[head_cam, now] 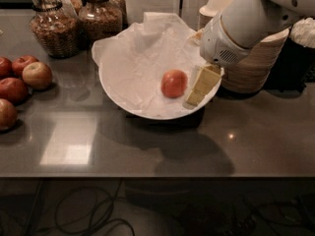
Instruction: Pick apple from white bowl
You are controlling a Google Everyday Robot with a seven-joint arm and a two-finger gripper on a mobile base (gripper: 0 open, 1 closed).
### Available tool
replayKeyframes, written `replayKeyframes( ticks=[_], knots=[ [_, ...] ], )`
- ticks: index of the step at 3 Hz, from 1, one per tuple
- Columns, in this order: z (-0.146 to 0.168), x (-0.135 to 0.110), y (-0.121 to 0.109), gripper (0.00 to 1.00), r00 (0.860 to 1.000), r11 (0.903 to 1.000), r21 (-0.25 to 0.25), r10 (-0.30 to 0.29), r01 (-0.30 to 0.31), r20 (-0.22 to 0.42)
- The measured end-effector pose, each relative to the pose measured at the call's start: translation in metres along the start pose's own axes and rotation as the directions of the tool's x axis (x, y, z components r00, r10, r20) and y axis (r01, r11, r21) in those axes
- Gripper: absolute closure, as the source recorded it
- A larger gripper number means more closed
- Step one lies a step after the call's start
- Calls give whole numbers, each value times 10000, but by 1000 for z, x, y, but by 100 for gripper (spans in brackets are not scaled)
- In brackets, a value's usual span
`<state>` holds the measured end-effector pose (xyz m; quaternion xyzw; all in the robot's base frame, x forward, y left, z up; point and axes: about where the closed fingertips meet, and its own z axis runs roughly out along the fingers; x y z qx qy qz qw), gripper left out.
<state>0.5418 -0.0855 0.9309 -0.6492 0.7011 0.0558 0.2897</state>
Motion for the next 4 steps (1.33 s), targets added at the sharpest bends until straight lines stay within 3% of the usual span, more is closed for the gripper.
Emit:
replayKeyframes(
  ticks=[2, 4],
  knots=[
    [36, -10, -14, 3, 9993, 9999, -121, -37, 41, 369],
    [68, -1, -19, 2, 9998, 9999, 16, 101, -102, 198]
  ],
)
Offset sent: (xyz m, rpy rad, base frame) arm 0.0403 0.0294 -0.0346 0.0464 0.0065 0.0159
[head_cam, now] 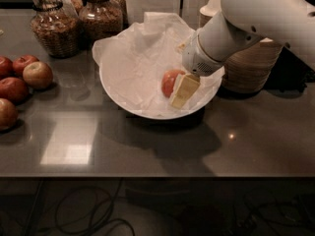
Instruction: Pick apple from white bowl
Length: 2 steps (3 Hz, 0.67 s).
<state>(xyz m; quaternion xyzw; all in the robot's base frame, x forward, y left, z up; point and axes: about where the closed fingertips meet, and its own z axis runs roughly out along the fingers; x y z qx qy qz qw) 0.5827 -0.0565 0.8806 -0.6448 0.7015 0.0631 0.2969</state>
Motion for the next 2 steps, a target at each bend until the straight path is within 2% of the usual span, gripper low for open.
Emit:
replayKeyframes(
  ticks=[2],
  knots=[
    [22, 10, -3, 3, 9998, 9998, -2, 191, -191, -100]
  ],
)
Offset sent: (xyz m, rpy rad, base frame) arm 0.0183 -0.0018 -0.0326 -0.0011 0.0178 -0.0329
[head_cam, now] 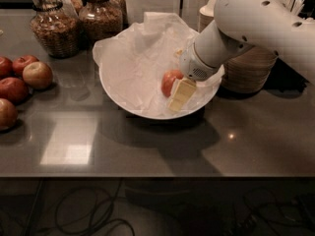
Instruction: Pick apple from white bowl
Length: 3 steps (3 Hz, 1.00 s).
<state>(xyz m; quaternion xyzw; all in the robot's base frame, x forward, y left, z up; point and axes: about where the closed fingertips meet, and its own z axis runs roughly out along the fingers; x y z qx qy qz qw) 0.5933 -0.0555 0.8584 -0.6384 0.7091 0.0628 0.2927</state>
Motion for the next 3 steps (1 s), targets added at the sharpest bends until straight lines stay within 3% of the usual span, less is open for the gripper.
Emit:
replayKeyframes(
  ticks=[1, 2, 3],
  knots=[
    [4, 3, -3, 6, 10000, 10000, -10, 95, -95, 10],
    [4, 3, -3, 17, 10000, 10000, -11, 94, -94, 10],
    [4, 3, -3, 40, 10000, 10000, -11, 94, -94, 10]
  ],
)
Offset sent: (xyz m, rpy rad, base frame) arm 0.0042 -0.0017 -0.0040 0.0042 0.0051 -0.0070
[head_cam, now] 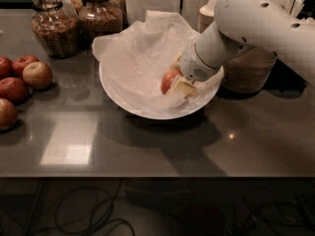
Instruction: Pick apple from white bowl
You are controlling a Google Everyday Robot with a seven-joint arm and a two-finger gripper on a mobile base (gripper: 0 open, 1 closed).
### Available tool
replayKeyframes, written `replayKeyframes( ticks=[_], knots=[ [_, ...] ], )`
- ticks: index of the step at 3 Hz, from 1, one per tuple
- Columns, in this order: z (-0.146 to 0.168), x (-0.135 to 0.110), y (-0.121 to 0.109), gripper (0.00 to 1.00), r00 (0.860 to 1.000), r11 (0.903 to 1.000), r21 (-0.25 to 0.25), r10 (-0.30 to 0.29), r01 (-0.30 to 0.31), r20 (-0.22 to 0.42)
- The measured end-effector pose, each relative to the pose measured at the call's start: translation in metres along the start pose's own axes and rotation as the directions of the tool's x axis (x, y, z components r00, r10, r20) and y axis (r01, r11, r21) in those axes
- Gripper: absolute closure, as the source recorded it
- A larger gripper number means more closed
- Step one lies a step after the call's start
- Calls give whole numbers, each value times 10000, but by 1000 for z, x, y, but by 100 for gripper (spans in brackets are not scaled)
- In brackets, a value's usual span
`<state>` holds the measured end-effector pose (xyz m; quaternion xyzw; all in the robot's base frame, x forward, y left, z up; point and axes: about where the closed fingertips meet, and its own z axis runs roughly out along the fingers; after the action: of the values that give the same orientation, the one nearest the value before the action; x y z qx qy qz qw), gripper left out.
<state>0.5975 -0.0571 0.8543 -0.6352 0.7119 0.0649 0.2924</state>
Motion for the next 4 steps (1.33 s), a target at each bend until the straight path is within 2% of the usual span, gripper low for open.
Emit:
replayKeyframes(
  ticks=[2, 3, 4],
  knots=[
    [0, 0, 0, 87, 10000, 10000, -1, -1, 1, 0],
    [0, 0, 0, 100, 10000, 10000, -2, -1, 1, 0],
    [0, 0, 0, 100, 10000, 10000, -3, 0, 0, 1]
  ],
)
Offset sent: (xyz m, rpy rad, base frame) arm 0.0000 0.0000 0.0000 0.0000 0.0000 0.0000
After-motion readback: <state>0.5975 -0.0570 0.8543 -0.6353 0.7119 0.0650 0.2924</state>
